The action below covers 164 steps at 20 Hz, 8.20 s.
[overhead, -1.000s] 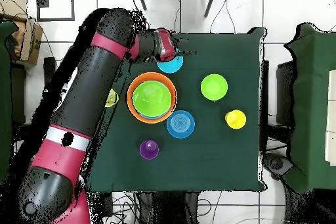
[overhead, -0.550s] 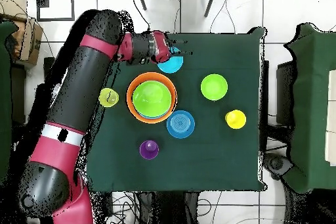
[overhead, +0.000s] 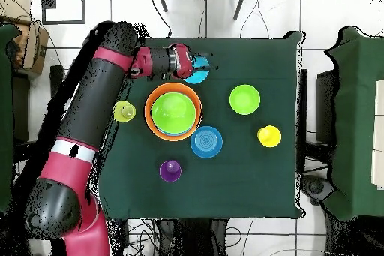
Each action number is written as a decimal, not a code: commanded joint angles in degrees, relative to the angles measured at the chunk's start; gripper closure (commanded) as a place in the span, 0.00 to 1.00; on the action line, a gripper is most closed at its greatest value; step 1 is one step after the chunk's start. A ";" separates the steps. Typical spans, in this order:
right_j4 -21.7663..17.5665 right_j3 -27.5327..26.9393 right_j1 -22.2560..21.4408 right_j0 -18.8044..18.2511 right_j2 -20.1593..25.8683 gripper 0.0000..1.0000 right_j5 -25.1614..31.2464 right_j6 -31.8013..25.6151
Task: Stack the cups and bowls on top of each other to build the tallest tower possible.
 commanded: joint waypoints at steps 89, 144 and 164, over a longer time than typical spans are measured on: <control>3.88 27.44 -18.61 11.48 31.28 0.00 -27.28 15.61; -22.06 33.53 -23.53 10.80 39.24 0.00 -34.22 6.35; -20.08 26.47 -24.36 8.43 38.20 0.00 -24.45 8.01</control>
